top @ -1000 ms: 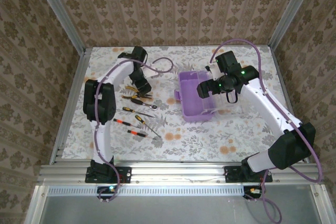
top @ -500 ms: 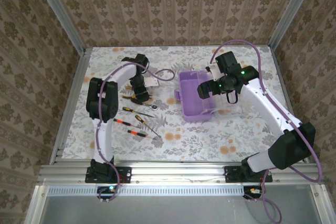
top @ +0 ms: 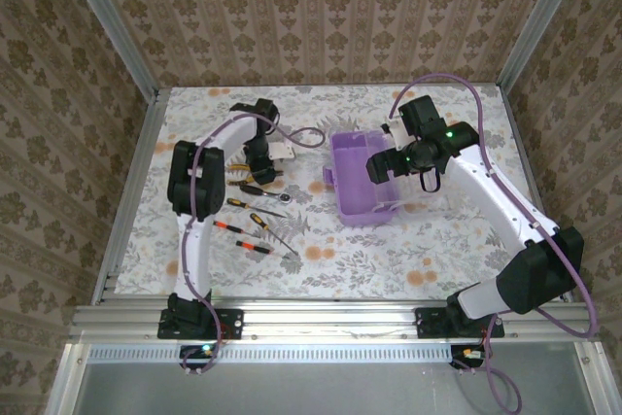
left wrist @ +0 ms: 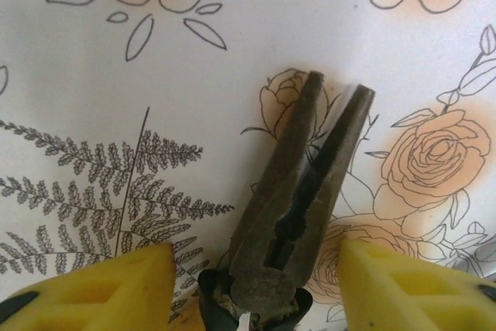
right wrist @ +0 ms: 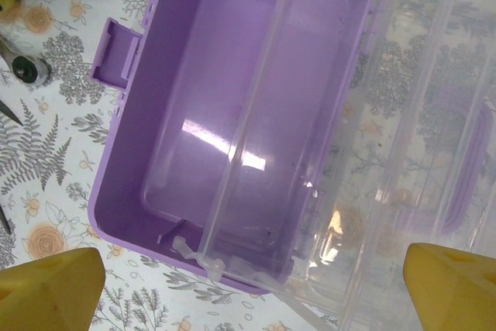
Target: Pack the tool kit
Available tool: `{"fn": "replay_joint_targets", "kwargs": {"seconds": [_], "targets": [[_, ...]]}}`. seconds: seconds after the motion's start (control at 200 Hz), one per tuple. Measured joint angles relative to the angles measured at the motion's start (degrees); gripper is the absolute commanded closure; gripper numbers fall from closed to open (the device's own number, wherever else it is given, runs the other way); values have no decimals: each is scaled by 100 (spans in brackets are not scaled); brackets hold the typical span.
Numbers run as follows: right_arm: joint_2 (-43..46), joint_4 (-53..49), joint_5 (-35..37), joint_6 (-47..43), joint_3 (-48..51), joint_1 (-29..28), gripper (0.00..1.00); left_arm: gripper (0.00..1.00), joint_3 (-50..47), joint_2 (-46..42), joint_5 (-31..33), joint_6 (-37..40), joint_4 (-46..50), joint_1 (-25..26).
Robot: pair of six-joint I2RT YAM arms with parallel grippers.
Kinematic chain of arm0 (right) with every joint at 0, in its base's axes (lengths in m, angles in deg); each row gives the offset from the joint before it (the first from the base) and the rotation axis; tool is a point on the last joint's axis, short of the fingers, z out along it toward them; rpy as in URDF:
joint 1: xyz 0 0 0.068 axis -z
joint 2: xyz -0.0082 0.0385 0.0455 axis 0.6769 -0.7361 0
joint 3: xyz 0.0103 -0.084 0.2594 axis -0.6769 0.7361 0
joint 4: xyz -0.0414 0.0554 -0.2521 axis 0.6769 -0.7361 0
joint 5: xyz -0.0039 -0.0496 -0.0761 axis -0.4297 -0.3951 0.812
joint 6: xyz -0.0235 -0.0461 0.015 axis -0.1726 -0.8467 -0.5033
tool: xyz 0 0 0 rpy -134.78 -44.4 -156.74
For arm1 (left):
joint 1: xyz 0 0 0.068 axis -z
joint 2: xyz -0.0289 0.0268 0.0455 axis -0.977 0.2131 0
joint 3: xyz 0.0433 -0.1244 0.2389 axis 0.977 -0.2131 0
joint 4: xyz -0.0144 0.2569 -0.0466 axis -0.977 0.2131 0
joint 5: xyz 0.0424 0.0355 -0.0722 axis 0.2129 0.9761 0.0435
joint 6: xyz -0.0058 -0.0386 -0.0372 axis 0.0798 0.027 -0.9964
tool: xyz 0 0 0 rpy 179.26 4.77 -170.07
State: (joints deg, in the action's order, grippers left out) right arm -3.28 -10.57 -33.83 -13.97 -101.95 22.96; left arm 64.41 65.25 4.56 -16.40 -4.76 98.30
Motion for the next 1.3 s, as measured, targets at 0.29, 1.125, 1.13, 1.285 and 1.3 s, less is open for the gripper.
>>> {"fn": "replay_joint_targets", "kwargs": {"seconds": [0.29,1.125,1.13,1.285,1.3], "targets": [[0,-105,39,0,-9,0,0,100,743,378,-59,-356,400,-44],[-544,-1032,-70,-219,-688,66,0,100,1915,743,-756,-2306,1093,-44],[-542,-1032,-72,-219,-686,66,0,100,1917,743,-763,-2315,1093,-42],[-337,-876,-334,-205,-673,66,0,100,1932,511,-1220,-2909,1235,85],[-306,-850,-367,-195,-664,66,0,100,1932,472,-1285,-2970,1235,96]]}}
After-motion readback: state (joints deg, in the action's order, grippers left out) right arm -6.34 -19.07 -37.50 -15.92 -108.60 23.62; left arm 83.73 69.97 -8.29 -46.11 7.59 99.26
